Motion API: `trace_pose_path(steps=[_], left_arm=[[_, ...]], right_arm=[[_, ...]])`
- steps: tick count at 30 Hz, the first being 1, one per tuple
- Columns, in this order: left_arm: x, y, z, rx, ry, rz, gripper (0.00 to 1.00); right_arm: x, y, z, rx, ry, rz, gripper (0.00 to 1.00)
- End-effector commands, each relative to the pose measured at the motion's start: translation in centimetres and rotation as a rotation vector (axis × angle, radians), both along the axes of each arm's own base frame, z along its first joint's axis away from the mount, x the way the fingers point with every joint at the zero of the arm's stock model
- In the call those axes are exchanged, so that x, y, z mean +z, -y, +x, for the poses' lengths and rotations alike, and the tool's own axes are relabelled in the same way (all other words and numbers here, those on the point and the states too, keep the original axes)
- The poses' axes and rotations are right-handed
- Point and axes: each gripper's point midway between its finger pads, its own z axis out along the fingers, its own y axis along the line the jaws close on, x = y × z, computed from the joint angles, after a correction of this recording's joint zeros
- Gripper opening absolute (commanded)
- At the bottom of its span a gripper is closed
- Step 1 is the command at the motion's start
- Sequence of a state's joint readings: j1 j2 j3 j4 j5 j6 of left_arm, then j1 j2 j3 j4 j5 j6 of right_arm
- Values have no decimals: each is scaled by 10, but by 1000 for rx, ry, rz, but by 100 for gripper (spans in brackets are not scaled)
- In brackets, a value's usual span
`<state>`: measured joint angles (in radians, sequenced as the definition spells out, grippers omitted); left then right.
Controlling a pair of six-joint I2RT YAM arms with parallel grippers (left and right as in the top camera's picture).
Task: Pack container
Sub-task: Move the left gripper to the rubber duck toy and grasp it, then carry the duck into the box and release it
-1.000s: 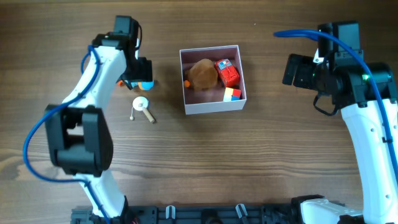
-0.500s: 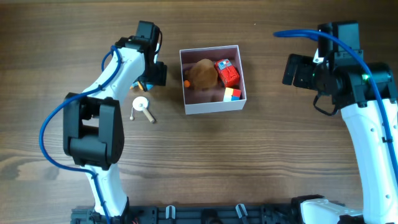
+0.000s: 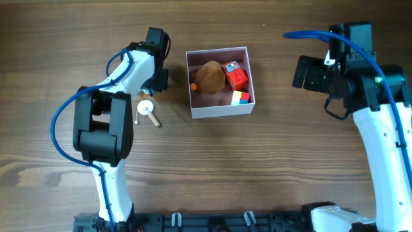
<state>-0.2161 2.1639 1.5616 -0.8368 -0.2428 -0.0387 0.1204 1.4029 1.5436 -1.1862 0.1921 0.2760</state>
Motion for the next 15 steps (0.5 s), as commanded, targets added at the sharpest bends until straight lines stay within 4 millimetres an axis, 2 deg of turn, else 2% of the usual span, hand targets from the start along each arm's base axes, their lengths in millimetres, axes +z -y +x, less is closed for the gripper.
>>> trace_pose_path(steps=[1, 3, 6, 10, 12, 13, 15], left_arm=[[2, 0, -6, 21, -13, -6, 13], [20, 1, -4, 38, 23, -16, 4], [58, 3, -5, 40, 88, -34, 4], [129, 14, -21, 57, 206, -81, 6], [162, 31, -32, 42, 268, -138, 6], [182, 47, -40, 23, 308, -190, 5], [208, 74, -55, -8, 361, -269, 5]], right_arm=[[-2, 4, 1, -25, -2, -8, 100], [-2, 4, 1, -25, -2, -8, 100], [-2, 4, 1, -25, -1, -8, 100], [-2, 4, 1, -25, -1, -8, 100], [-2, 4, 1, -25, -1, -8, 100], [-2, 4, 1, -25, -1, -8, 99], [-2, 4, 1, -25, -1, -8, 100]])
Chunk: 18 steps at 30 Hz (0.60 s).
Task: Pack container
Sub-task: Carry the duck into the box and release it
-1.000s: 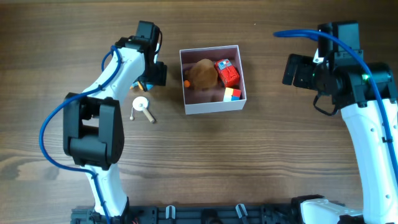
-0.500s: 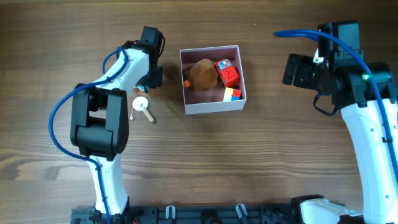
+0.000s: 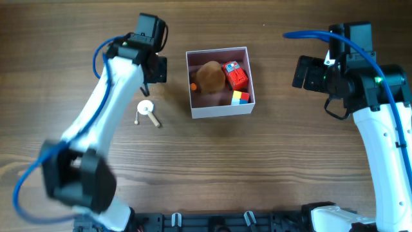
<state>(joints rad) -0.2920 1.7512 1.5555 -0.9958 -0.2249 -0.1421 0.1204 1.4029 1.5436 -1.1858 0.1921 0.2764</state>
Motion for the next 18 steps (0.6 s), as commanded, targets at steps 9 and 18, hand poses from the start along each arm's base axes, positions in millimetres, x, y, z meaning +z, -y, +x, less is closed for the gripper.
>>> trace_pose_path(steps=[9, 18], left_arm=[[55, 153, -59, -46, 155, -286, 7], [-42, 182, -42, 134, 45, -232, 7]], right_arm=[[-2, 4, 1, -25, -2, -8, 100], [-2, 4, 1, -25, -2, -8, 100]])
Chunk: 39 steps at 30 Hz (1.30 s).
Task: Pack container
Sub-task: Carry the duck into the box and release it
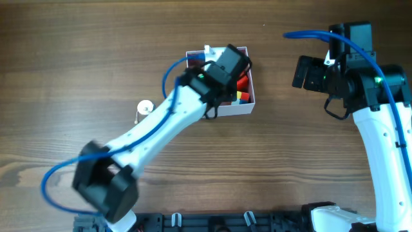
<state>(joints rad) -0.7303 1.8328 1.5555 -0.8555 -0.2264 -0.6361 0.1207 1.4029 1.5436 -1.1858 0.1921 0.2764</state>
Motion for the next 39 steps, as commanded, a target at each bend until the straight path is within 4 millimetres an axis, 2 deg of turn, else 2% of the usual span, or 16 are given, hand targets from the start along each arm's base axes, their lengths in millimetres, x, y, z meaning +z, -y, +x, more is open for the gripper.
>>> trace_pose_path(steps=[1, 5, 8, 11, 13, 14, 15, 17, 23, 24, 29, 31, 32, 33, 34, 39], left_arm=[[-28, -7, 6, 154, -26, 28, 6], [-41, -22, 9, 239, -6, 105, 6], [-56, -24, 7, 238, -35, 136, 12], [-77, -22, 2, 231, -90, 155, 22], [-79, -21, 2, 229, -93, 153, 33], [-77, -20, 3, 230, -87, 145, 42], [-72, -20, 5, 233, -80, 136, 50], [-60, -19, 9, 236, -56, 111, 57], [3, -10, 19, 230, 45, 0, 64], [22, -10, 19, 231, 77, -36, 64], [67, -17, 11, 159, 151, -61, 66], [73, -38, 2, 150, 153, 28, 74], [71, -48, -1, 160, 145, 77, 77], [67, -61, -6, 174, 123, 132, 86], [61, -75, -11, 185, 84, 177, 90], [39, -138, -30, 269, -99, 339, 92]], right_arm=[[-2, 4, 1, -26, -2, -8, 100], [-2, 4, 1, -25, -2, -8, 100], [-2, 4, 1, -25, -2, -8, 99], [-2, 4, 1, -25, -2, -8, 100], [-2, 4, 1, -25, -2, -8, 100], [-2, 4, 1, -25, -2, -8, 100], [-2, 4, 1, -25, -2, -8, 100], [-2, 4, 1, -25, -2, -8, 100], [-2, 4, 1, -25, -2, -9, 100], [-2, 4, 1, -25, -2, -8, 100], [-2, 4, 1, -25, -2, -9, 100], [-2, 4, 1, -25, -2, -9, 100], [-2, 4, 1, -25, -2, -8, 100], [-2, 4, 1, -25, -2, -8, 100], [-2, 4, 1, -25, -2, -8, 100], [-2, 4, 1, -25, -2, -9, 100]])
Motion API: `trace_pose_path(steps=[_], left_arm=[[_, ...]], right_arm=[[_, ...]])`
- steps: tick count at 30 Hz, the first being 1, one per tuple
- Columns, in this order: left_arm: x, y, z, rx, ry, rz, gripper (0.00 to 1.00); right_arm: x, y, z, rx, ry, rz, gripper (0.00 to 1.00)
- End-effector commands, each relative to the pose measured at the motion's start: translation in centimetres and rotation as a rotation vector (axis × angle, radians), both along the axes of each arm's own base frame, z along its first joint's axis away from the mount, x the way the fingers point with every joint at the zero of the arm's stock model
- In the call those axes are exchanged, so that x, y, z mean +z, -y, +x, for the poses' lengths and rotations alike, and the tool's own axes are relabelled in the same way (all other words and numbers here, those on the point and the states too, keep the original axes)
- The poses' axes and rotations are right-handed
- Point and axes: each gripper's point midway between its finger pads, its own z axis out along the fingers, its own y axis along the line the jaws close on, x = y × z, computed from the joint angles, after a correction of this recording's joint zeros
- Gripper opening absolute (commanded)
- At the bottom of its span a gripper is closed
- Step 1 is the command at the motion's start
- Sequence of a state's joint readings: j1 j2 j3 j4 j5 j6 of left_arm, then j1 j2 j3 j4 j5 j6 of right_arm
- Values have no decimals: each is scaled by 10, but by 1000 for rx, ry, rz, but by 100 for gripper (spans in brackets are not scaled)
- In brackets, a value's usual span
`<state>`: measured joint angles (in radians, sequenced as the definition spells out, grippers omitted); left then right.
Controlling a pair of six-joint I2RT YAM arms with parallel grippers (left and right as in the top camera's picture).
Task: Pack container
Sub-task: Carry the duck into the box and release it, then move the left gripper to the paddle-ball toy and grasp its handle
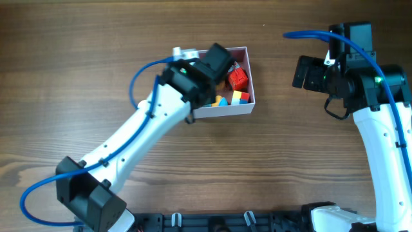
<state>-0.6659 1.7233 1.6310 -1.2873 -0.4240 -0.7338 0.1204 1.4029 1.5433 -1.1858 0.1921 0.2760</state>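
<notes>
The white square box (248, 77) stands at the table's far middle. Inside it I see a red toy (238, 78), a small red, yellow and blue block (241, 96) and an orange and blue piece (221, 101) by the front wall. My left arm's wrist (201, 74) hangs over the box's left half and hides its own fingers and whatever lies under it. My right gripper (301, 72) hovers right of the box, well apart from it; its jaws do not show clearly.
The left arm (135, 138) lies diagonally across the wooden table (77, 51) from the near left up to the box. The right arm (380, 129) stands along the right side. A black rail (212, 222) runs along the near edge.
My left wrist has shifted from the middle of the box to its left half. An orange and blue piece now shows in the box. The white peg toy left of the box is no longer visible.
My left gripper was low on the table left of the box, beside a white peg toy. Then it was higher at the same spot, then over the middle of the box, and now over its left half. The right arm has stayed still throughout.
</notes>
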Motion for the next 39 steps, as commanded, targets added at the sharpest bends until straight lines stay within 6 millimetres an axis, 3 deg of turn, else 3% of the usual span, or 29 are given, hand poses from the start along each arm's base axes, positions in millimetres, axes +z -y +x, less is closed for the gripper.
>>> trace_pose_path(steps=[1, 4, 7, 10, 13, 19, 23, 29, 34, 39], left_arm=[[-12, -46, 3, 86, -63, 84, 92], [-39, -60, 1, 166, -157, -23, 91], [-75, -63, 2, 223, -213, -164, 87], [-115, -78, -3, 361, -215, -215, 90], [-138, -87, -8, 407, -226, -251, 90], [-142, -95, 3, 430, -178, -269, 83], [-151, -96, 5, 439, -163, -277, 66], [-167, -106, -1, 482, -163, -267, 67], [-169, -117, 1, 506, -153, -250, 67], [-180, -116, 4, 506, -163, -249, 67]], right_arm=[[-2, 4, 1, -25, -1, -8, 100], [-2, 4, 1, -25, -2, -8, 100], [-2, 4, 1, -25, -1, -8, 100], [-2, 4, 1, -25, -1, -8, 100], [-2, 4, 1, -25, -1, -8, 100], [-2, 4, 1, -25, -1, -8, 99], [-2, 4, 1, -25, -1, -8, 100], [-2, 4, 1, -25, -1, -8, 100], [-2, 4, 1, -25, -1, -8, 99], [-2, 4, 1, -25, -1, -8, 100]])
